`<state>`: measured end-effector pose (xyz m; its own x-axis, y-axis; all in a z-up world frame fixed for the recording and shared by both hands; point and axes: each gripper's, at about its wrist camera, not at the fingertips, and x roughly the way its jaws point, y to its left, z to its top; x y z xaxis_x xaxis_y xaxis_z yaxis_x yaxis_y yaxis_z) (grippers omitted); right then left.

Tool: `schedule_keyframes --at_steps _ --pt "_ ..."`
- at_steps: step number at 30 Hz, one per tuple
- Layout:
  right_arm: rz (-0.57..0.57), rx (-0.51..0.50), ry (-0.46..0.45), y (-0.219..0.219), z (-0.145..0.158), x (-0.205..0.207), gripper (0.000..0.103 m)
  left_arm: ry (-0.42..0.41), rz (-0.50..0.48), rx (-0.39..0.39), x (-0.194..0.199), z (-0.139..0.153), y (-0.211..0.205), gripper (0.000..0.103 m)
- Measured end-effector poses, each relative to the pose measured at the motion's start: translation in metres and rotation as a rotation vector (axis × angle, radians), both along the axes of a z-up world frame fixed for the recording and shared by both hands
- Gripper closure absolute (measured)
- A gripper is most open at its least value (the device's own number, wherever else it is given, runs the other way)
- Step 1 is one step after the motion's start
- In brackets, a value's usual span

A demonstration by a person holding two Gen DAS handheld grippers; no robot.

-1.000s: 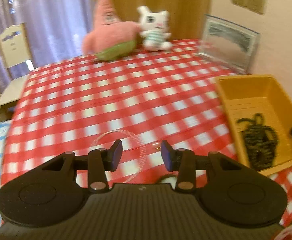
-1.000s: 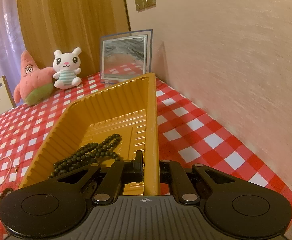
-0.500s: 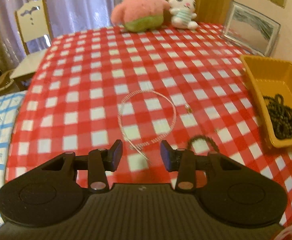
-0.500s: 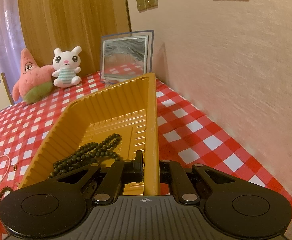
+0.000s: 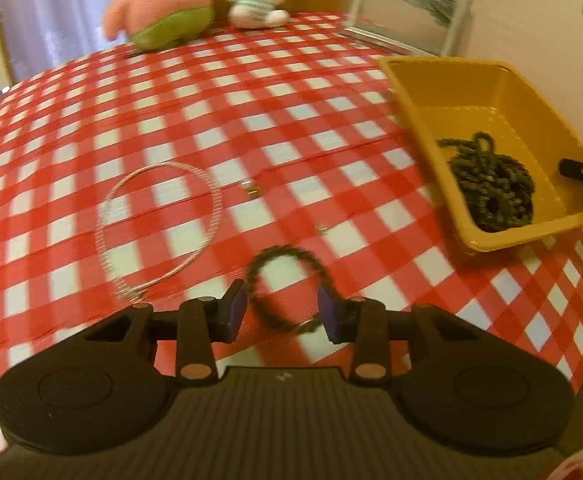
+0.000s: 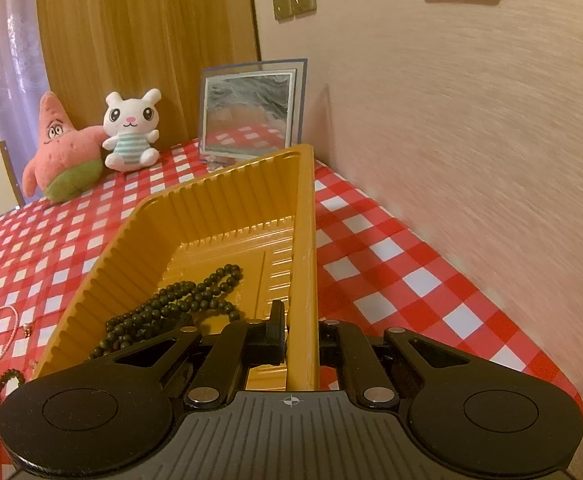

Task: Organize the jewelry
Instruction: 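Grasp the short dark bead bracelet on the cloth with the left tool, then carry the bracelet into the orange tray and open the left tool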

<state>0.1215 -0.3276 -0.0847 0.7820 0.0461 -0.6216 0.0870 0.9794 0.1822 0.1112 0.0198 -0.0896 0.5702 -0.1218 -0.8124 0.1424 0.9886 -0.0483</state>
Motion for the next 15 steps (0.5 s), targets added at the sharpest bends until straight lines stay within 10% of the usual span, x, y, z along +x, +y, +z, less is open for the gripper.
schedule_keyframes --at_steps 15 --pt "-0.006 0.007 0.006 0.001 0.0 -0.001 0.097 -0.029 -0.05 0.004 0.046 -0.019 -0.028 0.081"
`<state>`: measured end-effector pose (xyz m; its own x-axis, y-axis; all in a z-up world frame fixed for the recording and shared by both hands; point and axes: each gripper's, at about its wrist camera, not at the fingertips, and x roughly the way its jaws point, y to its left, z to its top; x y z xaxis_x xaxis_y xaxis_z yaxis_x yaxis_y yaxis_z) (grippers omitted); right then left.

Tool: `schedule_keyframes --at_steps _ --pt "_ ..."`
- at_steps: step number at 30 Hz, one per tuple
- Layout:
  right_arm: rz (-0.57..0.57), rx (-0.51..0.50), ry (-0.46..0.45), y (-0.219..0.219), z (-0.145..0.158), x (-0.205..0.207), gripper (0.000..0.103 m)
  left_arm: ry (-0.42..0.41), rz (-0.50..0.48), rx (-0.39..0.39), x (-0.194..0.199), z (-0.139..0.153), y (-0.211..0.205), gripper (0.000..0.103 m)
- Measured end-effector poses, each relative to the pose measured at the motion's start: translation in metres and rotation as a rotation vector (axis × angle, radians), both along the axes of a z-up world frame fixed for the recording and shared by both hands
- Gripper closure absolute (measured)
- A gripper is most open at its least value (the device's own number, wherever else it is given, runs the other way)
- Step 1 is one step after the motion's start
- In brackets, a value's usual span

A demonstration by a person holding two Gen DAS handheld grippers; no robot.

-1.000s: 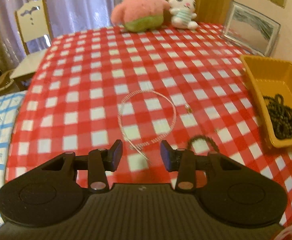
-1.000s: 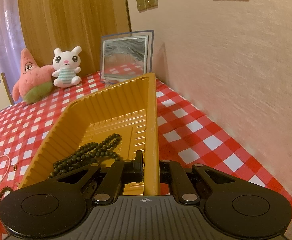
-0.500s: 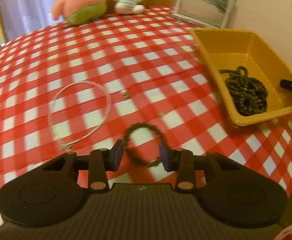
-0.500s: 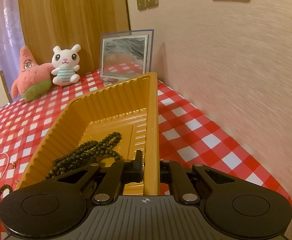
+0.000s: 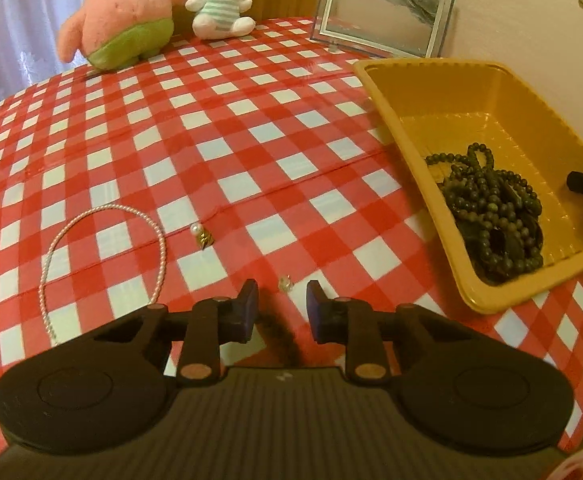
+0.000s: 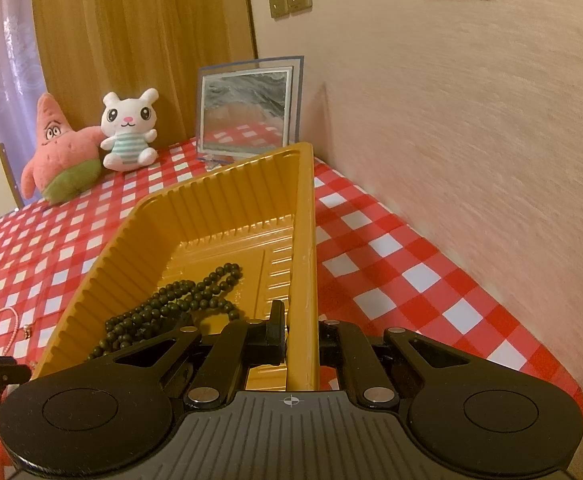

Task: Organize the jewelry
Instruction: 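Carry the bracelet into the orange tray and open the left tool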

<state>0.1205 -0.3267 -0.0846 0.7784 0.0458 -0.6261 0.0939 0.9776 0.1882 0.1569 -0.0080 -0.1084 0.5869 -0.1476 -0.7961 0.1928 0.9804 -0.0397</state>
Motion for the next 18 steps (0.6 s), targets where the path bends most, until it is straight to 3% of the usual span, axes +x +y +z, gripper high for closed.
schedule_keyframes --at_steps 13,18 --pt "-0.001 0.0 0.001 0.0 0.0 -0.0002 0.097 0.0 -0.009 0.022 0.0095 -0.009 -0.008 0.097" --pt "0.0 0.0 0.001 -0.0003 0.0001 -0.0001 0.097 -0.014 -0.024 0.037 0.0049 -0.0091 -0.0115 0.097"
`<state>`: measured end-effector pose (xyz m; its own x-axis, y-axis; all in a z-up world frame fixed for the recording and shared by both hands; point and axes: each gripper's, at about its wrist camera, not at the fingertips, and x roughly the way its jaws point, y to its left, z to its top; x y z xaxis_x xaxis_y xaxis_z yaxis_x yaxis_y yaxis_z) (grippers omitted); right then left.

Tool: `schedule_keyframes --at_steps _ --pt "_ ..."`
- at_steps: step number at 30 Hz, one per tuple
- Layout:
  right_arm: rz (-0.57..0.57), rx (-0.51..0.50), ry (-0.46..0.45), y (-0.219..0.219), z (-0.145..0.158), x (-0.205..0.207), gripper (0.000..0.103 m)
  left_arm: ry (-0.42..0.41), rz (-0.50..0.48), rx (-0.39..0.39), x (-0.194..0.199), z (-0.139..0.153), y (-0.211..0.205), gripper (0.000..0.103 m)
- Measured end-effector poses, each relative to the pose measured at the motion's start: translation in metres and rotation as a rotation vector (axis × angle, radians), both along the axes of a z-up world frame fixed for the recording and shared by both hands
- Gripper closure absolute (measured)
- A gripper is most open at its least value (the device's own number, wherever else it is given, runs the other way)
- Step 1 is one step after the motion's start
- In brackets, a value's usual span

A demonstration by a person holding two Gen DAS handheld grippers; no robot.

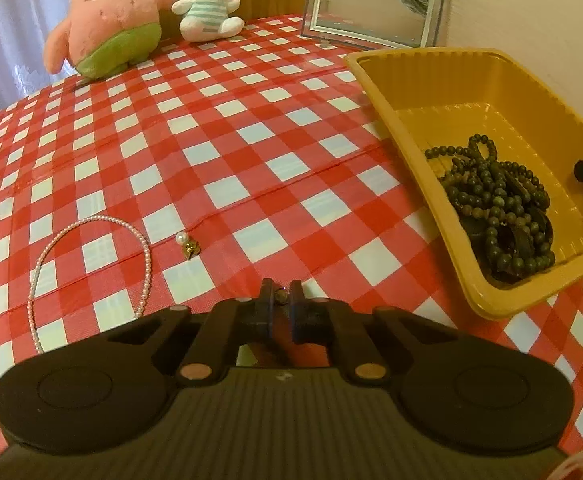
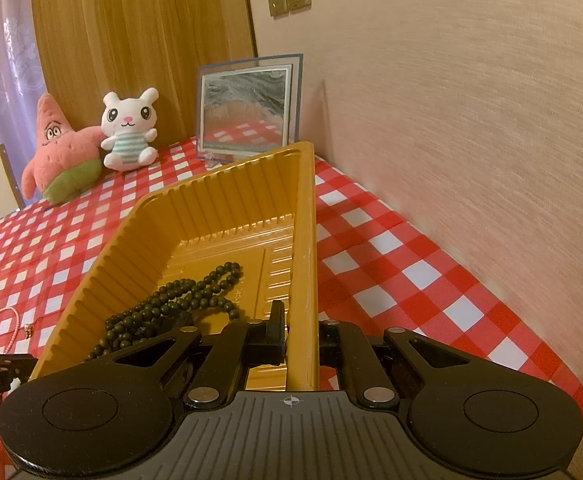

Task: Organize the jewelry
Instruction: 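Carry the bracelet into the orange tray and open the left tool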

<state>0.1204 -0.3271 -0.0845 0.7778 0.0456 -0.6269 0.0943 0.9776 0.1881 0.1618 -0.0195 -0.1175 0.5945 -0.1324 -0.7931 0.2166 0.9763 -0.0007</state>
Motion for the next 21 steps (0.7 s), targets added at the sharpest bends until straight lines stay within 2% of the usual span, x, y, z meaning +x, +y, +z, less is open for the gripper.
schedule_keyframes --at_steps 6,11,16,21 --pt "0.0 0.0 0.001 0.0 0.0 0.0 0.097 -0.019 -0.017 -0.011 -0.005 0.01 -0.003 0.097" --pt "0.001 -0.002 -0.001 0.0 0.0 0.0 0.097 -0.073 -0.051 -0.061 -0.011 0.038 -0.012 0.097" --pt "0.003 -0.008 -0.005 0.003 0.0 -0.003 0.097 -0.111 -0.15 -0.163 -0.017 0.069 -0.038 0.097" --pt "0.003 -0.011 -0.006 0.004 0.0 -0.002 0.096 -0.058 -0.244 -0.243 -0.015 0.07 -0.078 0.097"
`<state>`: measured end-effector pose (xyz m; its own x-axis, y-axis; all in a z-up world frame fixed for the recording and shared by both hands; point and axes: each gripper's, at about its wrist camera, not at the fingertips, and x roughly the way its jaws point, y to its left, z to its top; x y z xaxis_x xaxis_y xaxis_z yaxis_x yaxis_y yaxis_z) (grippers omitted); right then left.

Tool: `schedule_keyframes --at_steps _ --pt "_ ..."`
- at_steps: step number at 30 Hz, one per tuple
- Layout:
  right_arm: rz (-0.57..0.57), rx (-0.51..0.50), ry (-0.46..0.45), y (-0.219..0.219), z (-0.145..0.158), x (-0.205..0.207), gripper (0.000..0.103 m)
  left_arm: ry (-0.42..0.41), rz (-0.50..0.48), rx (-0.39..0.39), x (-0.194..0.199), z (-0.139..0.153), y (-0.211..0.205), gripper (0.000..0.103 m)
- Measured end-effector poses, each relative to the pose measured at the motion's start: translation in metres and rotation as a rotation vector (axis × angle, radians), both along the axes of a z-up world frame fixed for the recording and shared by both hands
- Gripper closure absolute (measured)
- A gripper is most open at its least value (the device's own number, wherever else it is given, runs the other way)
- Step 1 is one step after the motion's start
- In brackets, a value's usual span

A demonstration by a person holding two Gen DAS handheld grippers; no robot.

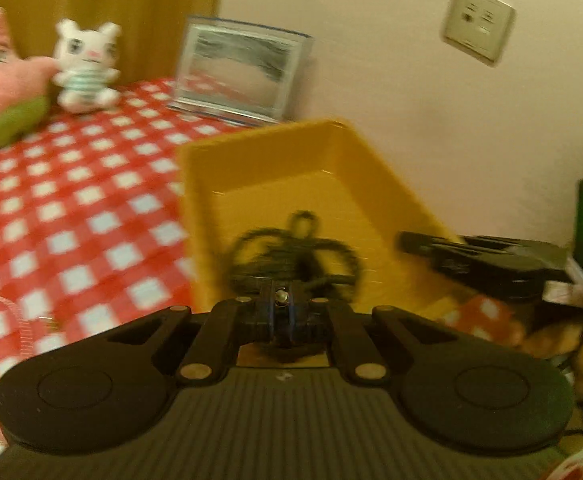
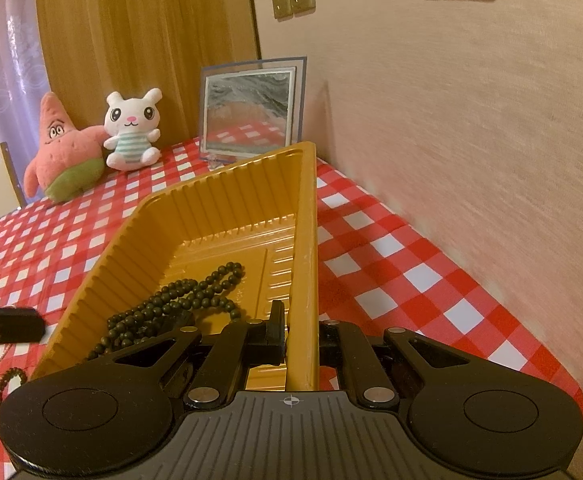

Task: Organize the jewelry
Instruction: 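Carry the bracelet into the orange tray and open the left tool, then grasp another dark bead bracelet on the cloth with the left tool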

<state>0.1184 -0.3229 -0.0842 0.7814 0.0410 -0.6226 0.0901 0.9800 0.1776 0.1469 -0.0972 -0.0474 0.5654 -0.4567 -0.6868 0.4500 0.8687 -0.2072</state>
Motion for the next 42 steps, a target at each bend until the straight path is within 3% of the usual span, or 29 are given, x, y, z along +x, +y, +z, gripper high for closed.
schedule_keyframes --at_steps 6,12,16,18,28,35,42 --pt "0.007 -0.008 -0.003 0.001 0.002 0.0 0.096 0.02 -0.093 -0.013 0.001 -0.012 -0.035 0.097" --pt "0.013 -0.012 -0.008 0.001 0.004 -0.002 0.096 0.024 -0.083 -0.026 0.01 -0.017 -0.042 0.097" --pt "0.017 -0.011 -0.01 0.0 0.005 -0.003 0.096 0.008 -0.059 -0.044 0.011 -0.01 -0.036 0.085" --pt "0.019 -0.011 -0.01 0.0 0.005 -0.003 0.095 0.001 -0.041 -0.05 0.012 -0.005 -0.031 0.085" --pt "0.02 -0.011 -0.011 -0.001 0.006 -0.003 0.095 -0.03 0.178 -0.029 0.005 0.012 0.044 0.084" --pt "0.021 -0.012 -0.012 0.0 0.007 -0.003 0.095 0.024 0.343 0.08 -0.01 -0.01 0.106 0.085" --pt "0.02 -0.012 -0.011 0.001 0.008 -0.003 0.095 0.095 0.402 0.158 -0.028 -0.035 0.133 0.085"
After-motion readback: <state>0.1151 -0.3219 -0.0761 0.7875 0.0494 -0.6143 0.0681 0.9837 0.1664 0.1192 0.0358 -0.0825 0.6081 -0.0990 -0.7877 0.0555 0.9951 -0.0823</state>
